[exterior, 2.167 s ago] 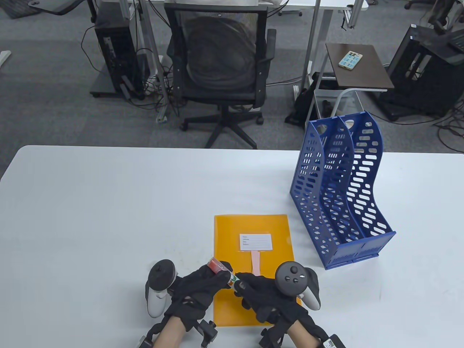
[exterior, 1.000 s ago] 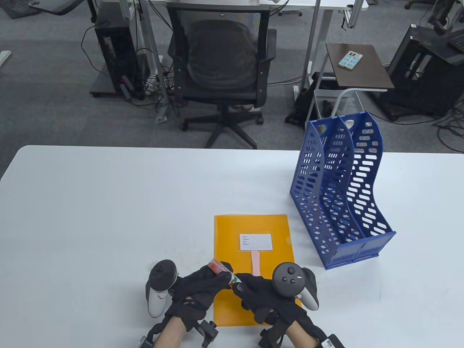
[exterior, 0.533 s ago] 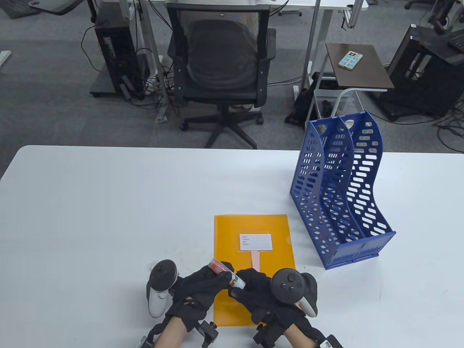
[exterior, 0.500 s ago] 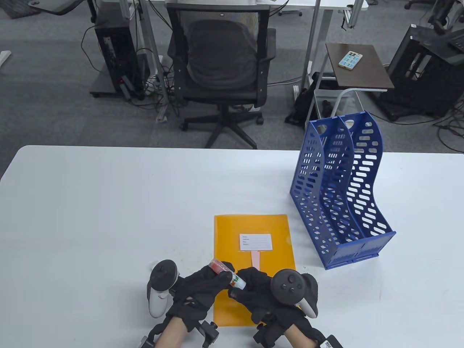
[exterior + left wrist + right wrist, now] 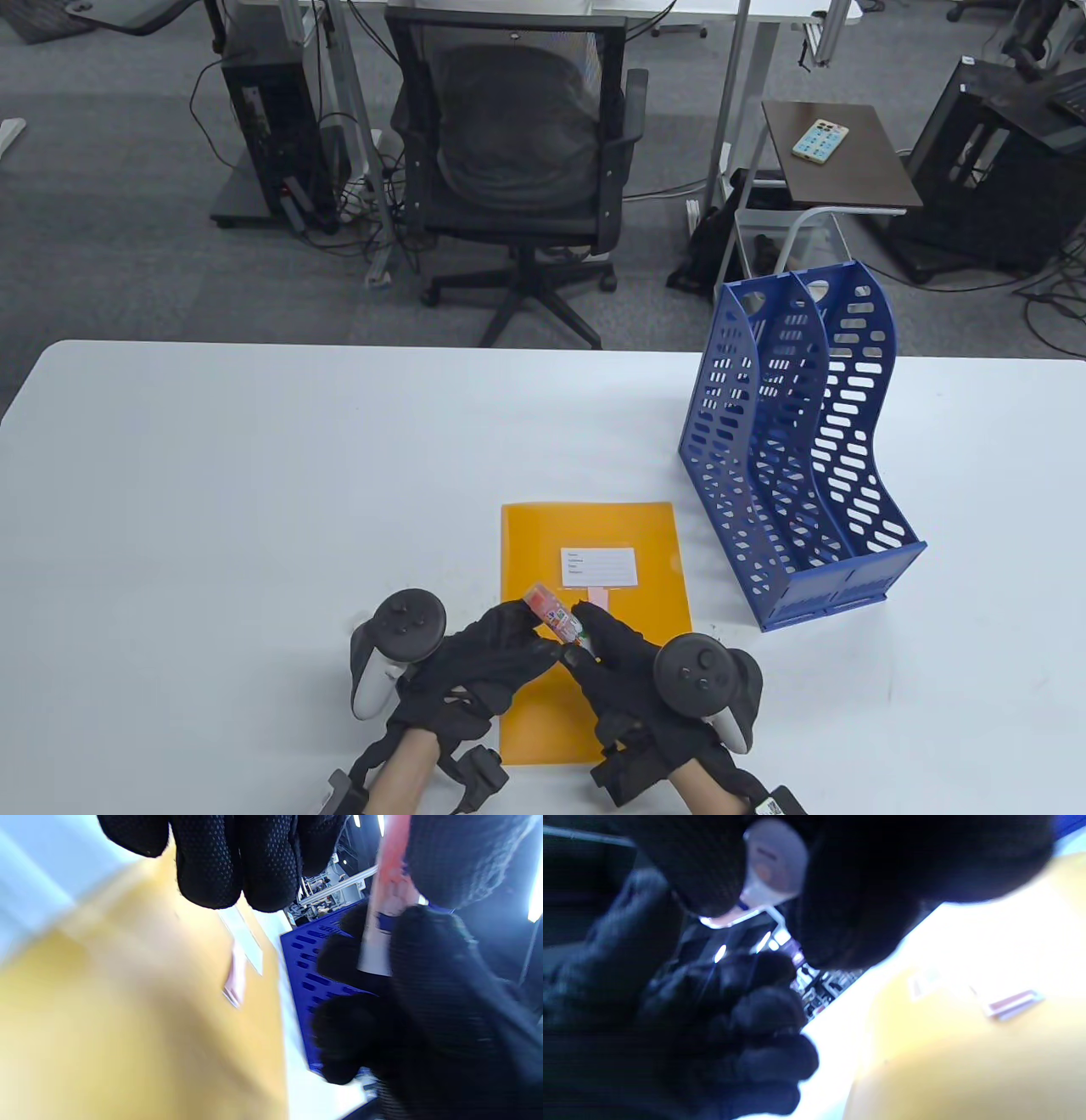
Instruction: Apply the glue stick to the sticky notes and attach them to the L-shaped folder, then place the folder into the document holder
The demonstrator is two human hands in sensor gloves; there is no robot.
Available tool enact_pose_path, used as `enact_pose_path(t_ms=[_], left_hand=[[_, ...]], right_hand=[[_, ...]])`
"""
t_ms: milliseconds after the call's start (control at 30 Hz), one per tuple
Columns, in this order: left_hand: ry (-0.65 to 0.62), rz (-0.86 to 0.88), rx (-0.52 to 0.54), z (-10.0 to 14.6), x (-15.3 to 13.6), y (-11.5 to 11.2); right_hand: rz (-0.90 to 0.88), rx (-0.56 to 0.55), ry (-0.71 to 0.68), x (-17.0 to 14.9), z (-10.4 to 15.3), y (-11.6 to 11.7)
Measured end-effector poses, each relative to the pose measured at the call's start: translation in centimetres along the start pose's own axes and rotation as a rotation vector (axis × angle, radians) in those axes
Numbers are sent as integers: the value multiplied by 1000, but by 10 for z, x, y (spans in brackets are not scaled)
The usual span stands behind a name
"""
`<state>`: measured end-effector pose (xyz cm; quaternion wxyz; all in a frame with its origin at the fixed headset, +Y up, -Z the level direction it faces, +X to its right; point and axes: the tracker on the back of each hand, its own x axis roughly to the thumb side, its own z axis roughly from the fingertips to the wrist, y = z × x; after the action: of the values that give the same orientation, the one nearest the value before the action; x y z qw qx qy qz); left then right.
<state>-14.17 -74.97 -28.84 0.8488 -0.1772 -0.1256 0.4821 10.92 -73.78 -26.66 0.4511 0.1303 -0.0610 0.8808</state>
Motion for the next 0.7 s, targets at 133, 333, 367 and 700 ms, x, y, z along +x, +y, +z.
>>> enact_pose_path(t_ms=[133,333,367,700], left_hand=[[29,-158,72,5,5,34],[154,-248,260,18,-9,92],[180,-275,270,20,-13,99],[548,-680,216,13,-58,105]], right_hand=[[-18,-6,34,-7,-2,-4],[30,11,27,-10,-3,-1],[31,15,25,-9,-3,0],[79,81,2,-8,-4,8]])
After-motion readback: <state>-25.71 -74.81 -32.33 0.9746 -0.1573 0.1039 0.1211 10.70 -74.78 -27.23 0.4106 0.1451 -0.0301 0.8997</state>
